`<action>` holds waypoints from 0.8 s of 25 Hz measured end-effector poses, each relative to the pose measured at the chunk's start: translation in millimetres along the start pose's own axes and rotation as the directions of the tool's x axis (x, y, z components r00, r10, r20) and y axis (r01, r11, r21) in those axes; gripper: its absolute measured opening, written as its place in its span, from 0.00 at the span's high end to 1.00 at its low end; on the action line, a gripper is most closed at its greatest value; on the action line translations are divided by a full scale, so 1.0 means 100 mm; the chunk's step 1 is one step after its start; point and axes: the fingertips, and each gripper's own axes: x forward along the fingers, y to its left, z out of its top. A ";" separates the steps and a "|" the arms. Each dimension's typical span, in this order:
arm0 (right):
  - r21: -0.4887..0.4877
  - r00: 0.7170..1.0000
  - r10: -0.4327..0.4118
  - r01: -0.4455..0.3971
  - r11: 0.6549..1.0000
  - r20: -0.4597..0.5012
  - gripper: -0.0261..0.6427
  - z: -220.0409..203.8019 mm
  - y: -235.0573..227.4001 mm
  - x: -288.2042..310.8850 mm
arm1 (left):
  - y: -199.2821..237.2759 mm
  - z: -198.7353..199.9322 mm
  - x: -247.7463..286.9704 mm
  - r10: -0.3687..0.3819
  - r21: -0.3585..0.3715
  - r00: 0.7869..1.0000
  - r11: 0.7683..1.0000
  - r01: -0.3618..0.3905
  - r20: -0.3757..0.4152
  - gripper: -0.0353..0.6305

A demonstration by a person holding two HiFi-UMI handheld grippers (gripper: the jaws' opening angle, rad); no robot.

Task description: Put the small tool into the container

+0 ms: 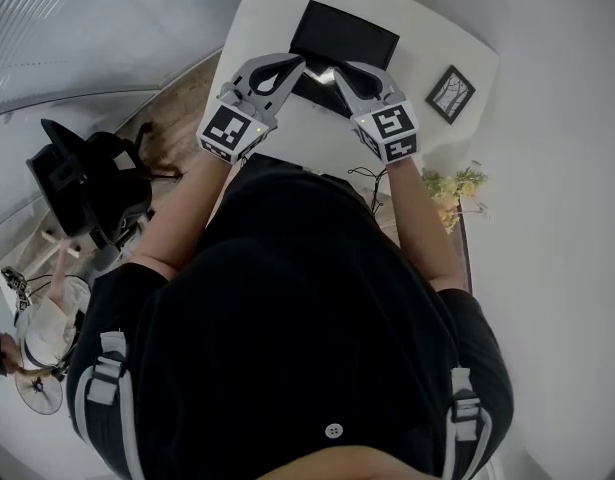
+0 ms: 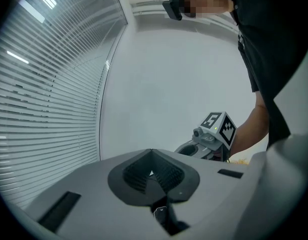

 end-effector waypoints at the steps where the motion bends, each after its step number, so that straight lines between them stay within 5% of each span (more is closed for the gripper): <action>1: 0.005 0.999 -0.002 0.002 1.000 0.033 0.86 0.10 0.02 -0.08 | -0.03 0.04 -0.01 -0.002 0.003 1.000 1.000 0.002 0.005 0.94; 10: -0.032 0.963 -0.018 0.028 0.999 0.268 0.94 0.76 0.21 -0.70 | -0.23 0.27 -0.01 -0.028 0.022 0.999 0.999 0.028 0.030 0.94; 20: -0.054 0.940 -0.030 0.051 0.997 0.340 0.94 0.96 0.27 -0.94 | -0.38 0.49 0.04 -0.059 0.033 0.996 0.998 0.057 0.068 0.94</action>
